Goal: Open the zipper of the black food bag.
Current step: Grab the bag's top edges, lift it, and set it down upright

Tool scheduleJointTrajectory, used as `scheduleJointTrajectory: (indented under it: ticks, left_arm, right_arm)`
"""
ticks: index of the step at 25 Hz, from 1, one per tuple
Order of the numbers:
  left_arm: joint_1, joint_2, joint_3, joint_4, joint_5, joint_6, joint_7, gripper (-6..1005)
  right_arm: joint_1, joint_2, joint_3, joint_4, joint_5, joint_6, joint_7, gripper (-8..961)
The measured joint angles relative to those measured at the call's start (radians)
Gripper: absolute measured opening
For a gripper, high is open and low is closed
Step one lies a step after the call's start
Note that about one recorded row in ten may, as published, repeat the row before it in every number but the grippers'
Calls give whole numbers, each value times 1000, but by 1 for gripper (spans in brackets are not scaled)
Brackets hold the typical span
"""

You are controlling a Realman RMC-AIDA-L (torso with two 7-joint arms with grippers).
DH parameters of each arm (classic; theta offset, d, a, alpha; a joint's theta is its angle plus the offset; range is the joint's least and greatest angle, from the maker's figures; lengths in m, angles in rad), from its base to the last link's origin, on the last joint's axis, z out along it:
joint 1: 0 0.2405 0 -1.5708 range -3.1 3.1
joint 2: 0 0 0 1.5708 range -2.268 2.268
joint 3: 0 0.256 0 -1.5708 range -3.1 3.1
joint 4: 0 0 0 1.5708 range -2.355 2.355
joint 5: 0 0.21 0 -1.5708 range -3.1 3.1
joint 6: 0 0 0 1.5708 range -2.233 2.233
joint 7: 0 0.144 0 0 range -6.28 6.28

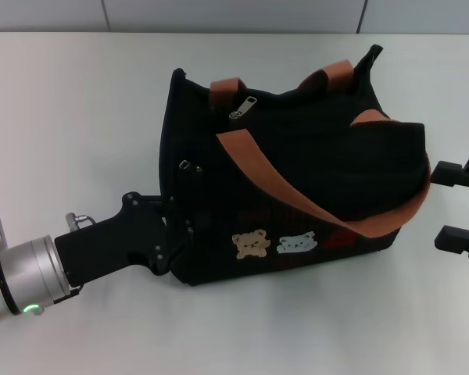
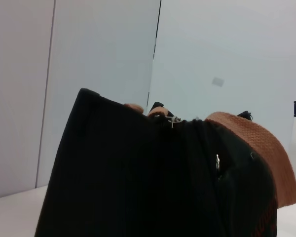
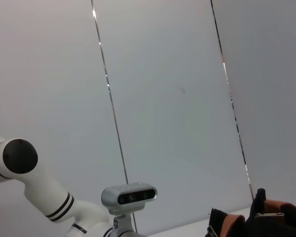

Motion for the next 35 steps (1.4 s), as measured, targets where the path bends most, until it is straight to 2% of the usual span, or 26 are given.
scheduleJointTrajectory:
  ticks: [18,21,25,27,28,31,32,33,35]
  left_arm:
    - [-7,0,0,3,-31,0,38,104]
    - [0,7,0,17,-69,5,39,103]
    - [20,11,0,101,-80,38,15,103]
    - [38,11,-4,205,-87,82,-32,102]
    - [38,11,-4,205,-87,82,-32,102]
    - [52,10,-17,302,-100,141,-76,101]
    - [55,11,-21,372,-106,181,-110,101]
    - [55,11,-21,372,-106,181,-110,101]
    - [59,11,-19,458,-106,207,-148,100]
  right_arm:
    - [0,8,0,0,0,33,0,799]
    - [0,8,2,0,0,38,0,799]
    - [-1,8,12,0,0,39,0,799]
    - [-3,8,18,0,0,39,0,799]
    - [-3,8,18,0,0,39,0,799]
    - [-11,8,25,0,0,37,0,800]
    - [-16,10,27,0,0,31,0,800]
    - [-16,10,27,0,0,31,0,800]
    - [-22,14,30,0,0,28,0,800]
